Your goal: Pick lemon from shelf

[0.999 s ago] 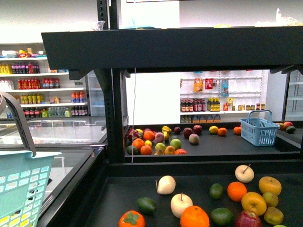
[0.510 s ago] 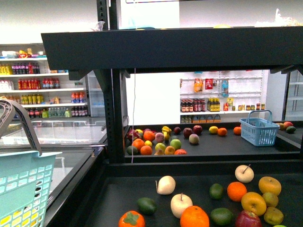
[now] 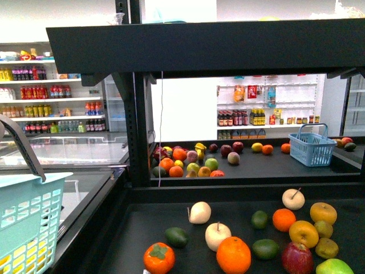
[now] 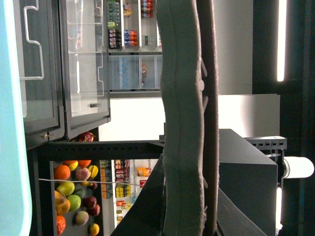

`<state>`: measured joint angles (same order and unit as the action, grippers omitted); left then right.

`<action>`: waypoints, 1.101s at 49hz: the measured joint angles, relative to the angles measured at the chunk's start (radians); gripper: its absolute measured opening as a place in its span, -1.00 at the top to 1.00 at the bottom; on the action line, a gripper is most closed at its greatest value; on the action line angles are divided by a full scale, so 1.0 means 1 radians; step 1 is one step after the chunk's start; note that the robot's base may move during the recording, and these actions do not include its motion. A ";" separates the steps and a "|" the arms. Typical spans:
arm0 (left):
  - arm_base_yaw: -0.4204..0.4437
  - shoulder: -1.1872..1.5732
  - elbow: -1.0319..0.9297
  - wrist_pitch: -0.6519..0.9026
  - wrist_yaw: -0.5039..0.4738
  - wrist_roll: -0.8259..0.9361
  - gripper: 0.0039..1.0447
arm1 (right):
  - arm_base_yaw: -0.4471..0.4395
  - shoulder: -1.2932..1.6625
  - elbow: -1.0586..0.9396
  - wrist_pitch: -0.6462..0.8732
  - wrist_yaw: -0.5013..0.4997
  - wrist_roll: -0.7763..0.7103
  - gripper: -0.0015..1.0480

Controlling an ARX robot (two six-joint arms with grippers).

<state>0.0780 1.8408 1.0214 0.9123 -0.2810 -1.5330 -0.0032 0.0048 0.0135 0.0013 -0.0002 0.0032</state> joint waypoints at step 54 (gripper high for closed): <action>0.031 0.060 -0.141 0.115 0.040 -0.048 0.84 | 0.000 0.000 0.000 0.000 0.000 0.000 -0.85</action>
<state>0.1089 1.9003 0.8803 1.0271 -0.2409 -1.5810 -0.0032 0.0048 0.0135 0.0013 0.0002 0.0032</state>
